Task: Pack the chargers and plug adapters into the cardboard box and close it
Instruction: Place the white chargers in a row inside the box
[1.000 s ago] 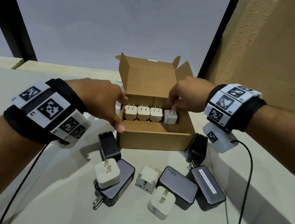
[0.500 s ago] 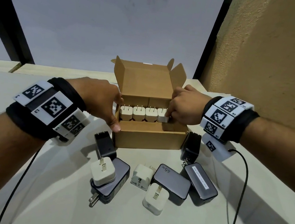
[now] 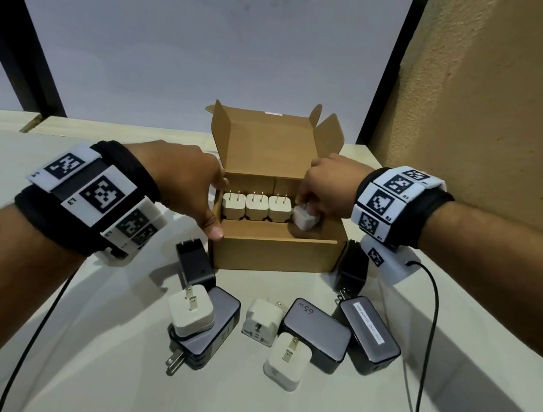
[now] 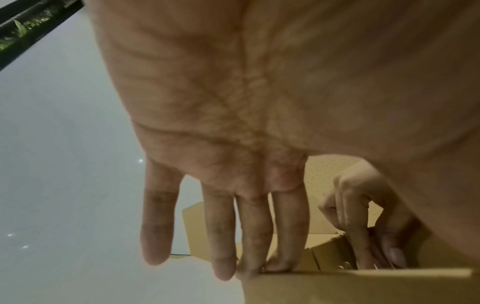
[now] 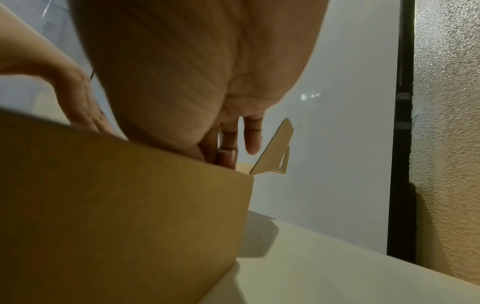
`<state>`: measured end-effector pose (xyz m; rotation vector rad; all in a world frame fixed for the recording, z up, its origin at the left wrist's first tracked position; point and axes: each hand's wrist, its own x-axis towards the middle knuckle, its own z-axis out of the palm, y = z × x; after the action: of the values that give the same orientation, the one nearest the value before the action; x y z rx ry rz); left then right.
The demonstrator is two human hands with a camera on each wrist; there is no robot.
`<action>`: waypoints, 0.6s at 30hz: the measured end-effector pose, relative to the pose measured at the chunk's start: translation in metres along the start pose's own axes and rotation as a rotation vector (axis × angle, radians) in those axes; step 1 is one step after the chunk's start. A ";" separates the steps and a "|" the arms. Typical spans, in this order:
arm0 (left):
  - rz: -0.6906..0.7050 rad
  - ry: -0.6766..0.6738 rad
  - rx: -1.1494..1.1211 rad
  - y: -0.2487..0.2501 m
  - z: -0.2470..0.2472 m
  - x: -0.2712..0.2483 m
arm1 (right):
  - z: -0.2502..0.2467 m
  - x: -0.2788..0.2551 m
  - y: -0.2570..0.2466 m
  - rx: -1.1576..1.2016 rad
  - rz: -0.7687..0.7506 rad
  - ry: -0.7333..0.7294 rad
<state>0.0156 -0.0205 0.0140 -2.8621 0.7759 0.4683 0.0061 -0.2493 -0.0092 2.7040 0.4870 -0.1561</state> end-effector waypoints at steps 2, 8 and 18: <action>0.005 0.004 0.000 0.001 0.000 -0.001 | 0.000 0.001 0.002 -0.008 -0.002 -0.012; 0.005 0.003 0.008 0.001 0.000 0.000 | -0.004 -0.003 0.007 0.100 -0.008 0.027; 0.006 0.002 0.006 0.000 0.001 0.003 | -0.004 0.003 -0.001 0.028 -0.008 0.025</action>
<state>0.0177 -0.0219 0.0123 -2.8560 0.7853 0.4628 0.0083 -0.2459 -0.0064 2.7349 0.5072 -0.1323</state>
